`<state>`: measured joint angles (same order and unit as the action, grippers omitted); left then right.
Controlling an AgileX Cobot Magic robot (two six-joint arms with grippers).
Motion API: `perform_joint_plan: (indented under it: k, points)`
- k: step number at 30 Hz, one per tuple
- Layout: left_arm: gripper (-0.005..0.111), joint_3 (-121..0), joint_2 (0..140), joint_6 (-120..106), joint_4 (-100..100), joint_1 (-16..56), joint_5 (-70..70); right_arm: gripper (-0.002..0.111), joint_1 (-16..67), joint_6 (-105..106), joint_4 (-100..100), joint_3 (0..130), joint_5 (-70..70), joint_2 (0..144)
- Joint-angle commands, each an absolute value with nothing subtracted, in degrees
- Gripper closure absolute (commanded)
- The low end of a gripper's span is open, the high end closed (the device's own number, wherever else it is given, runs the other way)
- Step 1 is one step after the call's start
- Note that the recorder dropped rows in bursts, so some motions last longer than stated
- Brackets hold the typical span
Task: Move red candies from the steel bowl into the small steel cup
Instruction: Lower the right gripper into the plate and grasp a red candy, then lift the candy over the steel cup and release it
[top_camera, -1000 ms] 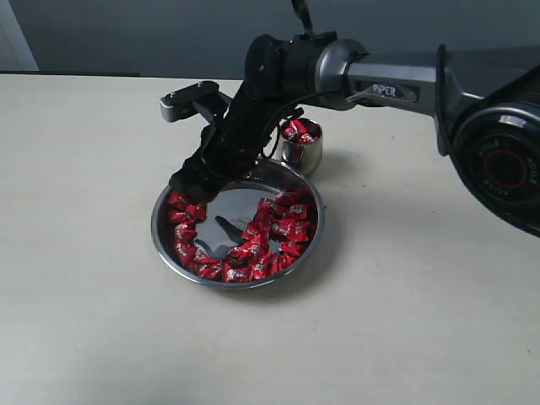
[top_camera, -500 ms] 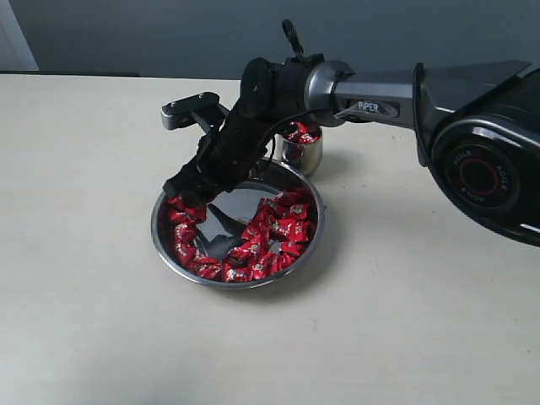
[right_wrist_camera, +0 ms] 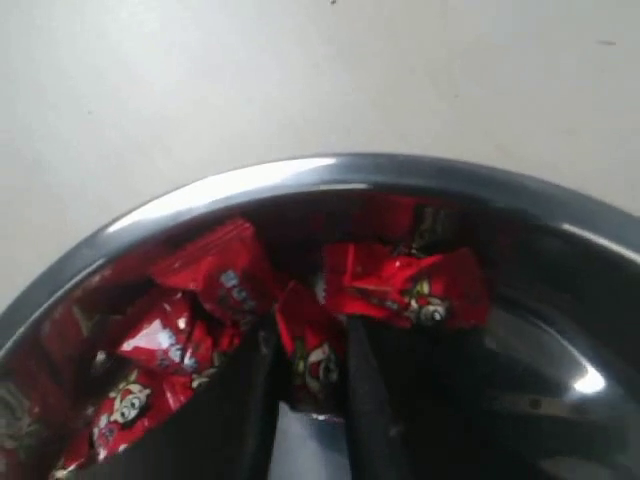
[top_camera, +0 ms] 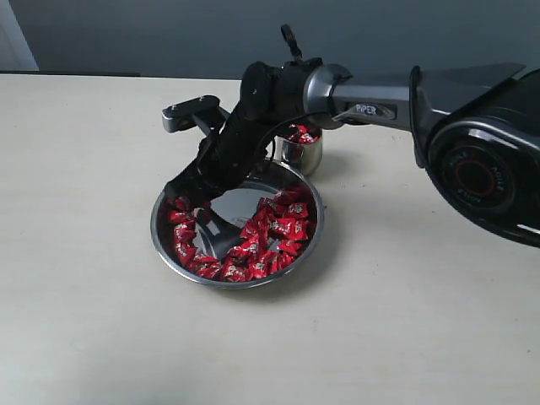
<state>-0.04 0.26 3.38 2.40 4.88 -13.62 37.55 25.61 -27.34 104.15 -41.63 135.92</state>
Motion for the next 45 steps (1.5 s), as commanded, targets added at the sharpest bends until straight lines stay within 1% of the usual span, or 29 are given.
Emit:
perform_joint_plan:
  k: [1, 7, 11, 18, 25, 26, 28, 32, 34, 42, 45]
  points:
    - [0.106, 0.0, 0.0, 3.5, 2.5, 5.3, -13.3, 0.105, 37.7, 25.7, -23.4, 104.4, -42.5, 131.4]
    - [0.106, 0.0, 0.0, 3.5, 2.5, 5.3, -13.3, 0.105, 36.1, 22.1, -12.5, 104.4, -43.3, 124.5]
    - [0.106, 0.0, 0.0, 3.5, 2.5, 5.3, -13.3, 0.105, 32.7, 16.9, -7.4, 104.4, -43.4, 121.6]
    - [0.106, 0.0, 0.0, 3.5, 2.5, 5.3, -13.3, 0.105, 26.2, 13.3, -7.7, 104.4, -47.1, 121.6]
    - [0.106, 0.0, 0.0, 3.5, 2.5, 5.3, -13.3, 0.105, 24.5, 13.3, -7.8, 104.2, -49.6, 121.6]
    - [0.106, 0.0, 0.0, 3.5, 2.5, 5.3, -13.3, 0.104, 24.5, 13.4, -7.8, 104.2, -49.6, 121.6]
    - [0.106, 0.0, 0.0, 3.5, 2.5, 5.3, -13.3, 0.097, 24.5, 13.4, -7.7, 104.2, -49.6, 121.6]
    - [0.106, 0.0, 0.0, 3.5, 2.5, 5.3, -13.3, 0.075, 24.5, 13.4, -7.6, 104.2, -49.6, 121.6]
    - [0.106, 0.0, 0.0, 3.5, 2.5, 5.3, -13.3, 0.07, 24.5, 13.4, -7.6, 104.2, -49.6, 121.6]
    - [0.106, 0.0, 0.0, 3.5, 2.5, 5.3, -13.3, 0.07, 24.5, 13.3, -7.7, 104.2, -49.3, 121.6]
    - [0.106, 0.0, 0.0, 3.5, 2.5, 5.3, -13.3, 0.07, 24.7, 13.4, -12.7, 104.2, -50.3, 121.6]
